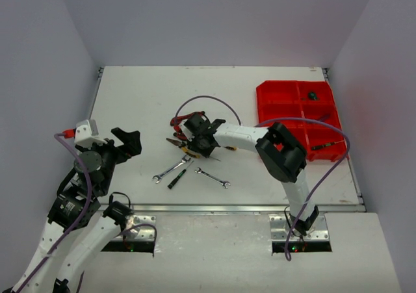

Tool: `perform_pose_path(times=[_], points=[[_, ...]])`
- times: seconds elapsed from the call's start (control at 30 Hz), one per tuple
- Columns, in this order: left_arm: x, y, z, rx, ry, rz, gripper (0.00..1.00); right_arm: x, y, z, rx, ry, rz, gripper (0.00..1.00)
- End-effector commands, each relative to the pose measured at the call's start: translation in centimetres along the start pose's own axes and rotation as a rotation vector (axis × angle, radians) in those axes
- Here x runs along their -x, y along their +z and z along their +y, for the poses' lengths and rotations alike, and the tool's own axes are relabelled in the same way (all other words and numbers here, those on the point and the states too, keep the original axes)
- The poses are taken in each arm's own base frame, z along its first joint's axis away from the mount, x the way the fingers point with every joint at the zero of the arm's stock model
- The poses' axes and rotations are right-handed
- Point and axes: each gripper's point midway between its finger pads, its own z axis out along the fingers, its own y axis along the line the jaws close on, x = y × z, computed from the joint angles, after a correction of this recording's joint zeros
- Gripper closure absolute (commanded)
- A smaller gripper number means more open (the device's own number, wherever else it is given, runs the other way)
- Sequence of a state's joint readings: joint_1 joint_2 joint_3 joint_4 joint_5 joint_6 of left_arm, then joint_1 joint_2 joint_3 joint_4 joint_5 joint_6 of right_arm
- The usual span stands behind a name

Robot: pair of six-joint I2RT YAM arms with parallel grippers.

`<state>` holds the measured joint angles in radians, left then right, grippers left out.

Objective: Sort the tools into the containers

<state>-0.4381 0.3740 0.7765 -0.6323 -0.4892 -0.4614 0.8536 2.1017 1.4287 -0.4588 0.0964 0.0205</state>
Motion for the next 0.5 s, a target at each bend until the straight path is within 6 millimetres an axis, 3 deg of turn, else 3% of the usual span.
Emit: perform_pose_path(times=[0.0, 0.13, 0.27, 0.4, 0.47], points=[[0.8, 0.0, -0.8, -0.027, -0.019, -0.023, 0.0, 0.3, -0.7, 0.9, 0.061, -0.012, -0.014, 0.96], [0.8, 0.0, -0.8, -0.027, -0.018, -0.022, 0.0, 1.6, -3.1, 1.1, 0.081, -0.011, -0.08, 0.98], [0.8, 0.0, -0.8, -0.027, -0.018, -0.021, 0.0, 3.6, -7.8, 0.3, 0.049, -0.002, -0.198, 1.0], [0.9, 0.0, -0.8, -0.026, -0.019, -0.023, 0.0, 3.7, -12.0, -3.0, -0.069, 0.073, -0.276, 1.0], [0.8, 0.0, -0.8, -0.027, -0.018, -0.022, 0.0, 2.3, -14.3, -6.5, -0.133, 0.213, -0.314, 1.0]])
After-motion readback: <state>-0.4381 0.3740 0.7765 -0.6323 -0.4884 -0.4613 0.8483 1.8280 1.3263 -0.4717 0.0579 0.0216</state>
